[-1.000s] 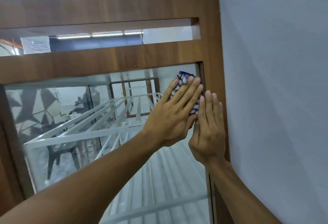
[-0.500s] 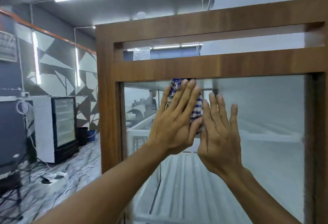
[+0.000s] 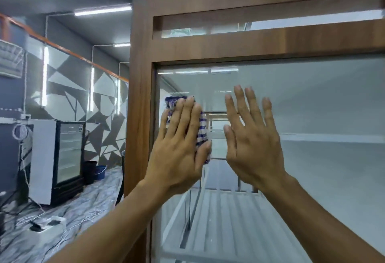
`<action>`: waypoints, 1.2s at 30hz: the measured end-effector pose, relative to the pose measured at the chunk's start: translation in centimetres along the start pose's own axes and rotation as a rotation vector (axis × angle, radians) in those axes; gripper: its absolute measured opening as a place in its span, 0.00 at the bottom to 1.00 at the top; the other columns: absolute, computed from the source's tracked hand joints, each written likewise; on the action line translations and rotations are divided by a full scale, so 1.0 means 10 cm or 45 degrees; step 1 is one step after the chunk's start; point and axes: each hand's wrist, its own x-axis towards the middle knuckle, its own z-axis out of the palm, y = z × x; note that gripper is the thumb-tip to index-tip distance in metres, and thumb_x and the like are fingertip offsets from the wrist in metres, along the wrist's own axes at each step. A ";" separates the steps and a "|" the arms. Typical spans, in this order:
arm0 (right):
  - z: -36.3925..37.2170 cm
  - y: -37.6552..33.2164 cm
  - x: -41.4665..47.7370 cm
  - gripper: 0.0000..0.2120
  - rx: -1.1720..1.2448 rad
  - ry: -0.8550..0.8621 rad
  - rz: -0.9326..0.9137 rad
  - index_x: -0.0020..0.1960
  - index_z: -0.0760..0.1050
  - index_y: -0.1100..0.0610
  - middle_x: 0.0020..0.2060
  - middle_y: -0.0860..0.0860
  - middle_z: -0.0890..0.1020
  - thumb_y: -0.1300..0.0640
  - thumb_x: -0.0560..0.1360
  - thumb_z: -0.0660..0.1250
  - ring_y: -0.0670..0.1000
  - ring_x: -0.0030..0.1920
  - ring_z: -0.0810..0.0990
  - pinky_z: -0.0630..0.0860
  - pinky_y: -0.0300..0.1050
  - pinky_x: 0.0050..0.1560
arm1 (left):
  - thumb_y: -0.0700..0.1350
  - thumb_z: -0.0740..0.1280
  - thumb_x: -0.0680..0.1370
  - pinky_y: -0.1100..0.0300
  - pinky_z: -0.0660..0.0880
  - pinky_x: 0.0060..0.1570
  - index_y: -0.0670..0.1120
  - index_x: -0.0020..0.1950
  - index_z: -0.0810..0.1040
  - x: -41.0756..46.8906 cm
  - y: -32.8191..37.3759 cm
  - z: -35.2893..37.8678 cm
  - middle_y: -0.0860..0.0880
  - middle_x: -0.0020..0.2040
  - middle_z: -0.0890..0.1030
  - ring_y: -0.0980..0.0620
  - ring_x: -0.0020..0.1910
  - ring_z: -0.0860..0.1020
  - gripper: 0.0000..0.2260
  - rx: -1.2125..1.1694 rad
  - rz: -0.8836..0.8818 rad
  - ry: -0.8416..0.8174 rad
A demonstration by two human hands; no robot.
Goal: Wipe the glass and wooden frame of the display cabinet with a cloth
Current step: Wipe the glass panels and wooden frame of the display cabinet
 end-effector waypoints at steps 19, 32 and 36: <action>-0.74 1.71 -0.96 0.30 -0.437 0.069 0.386 0.82 0.52 0.50 0.82 0.59 0.44 0.42 0.83 0.43 0.57 0.82 0.41 0.42 0.65 0.80 | 0.60 0.40 0.83 0.44 0.36 0.81 0.44 0.83 0.37 0.81 1.98 0.47 0.44 0.84 0.36 0.47 0.82 0.32 0.33 -0.004 0.485 -0.139; -0.82 1.93 -1.28 0.31 0.097 0.200 0.345 0.82 0.50 0.58 0.82 0.51 0.51 0.57 0.79 0.45 0.46 0.82 0.45 0.38 0.43 0.81 | 0.57 0.39 0.82 0.44 0.36 0.81 0.41 0.84 0.42 1.19 2.76 0.60 0.43 0.85 0.42 0.46 0.83 0.38 0.34 -0.025 0.436 -0.086; -0.88 1.81 -1.32 0.32 0.313 0.301 0.377 0.81 0.57 0.58 0.81 0.53 0.59 0.55 0.78 0.47 0.48 0.81 0.54 0.48 0.48 0.82 | 0.57 0.43 0.86 0.44 0.36 0.81 0.41 0.84 0.40 0.95 2.76 0.58 0.43 0.85 0.41 0.45 0.83 0.37 0.32 -0.012 0.485 -0.084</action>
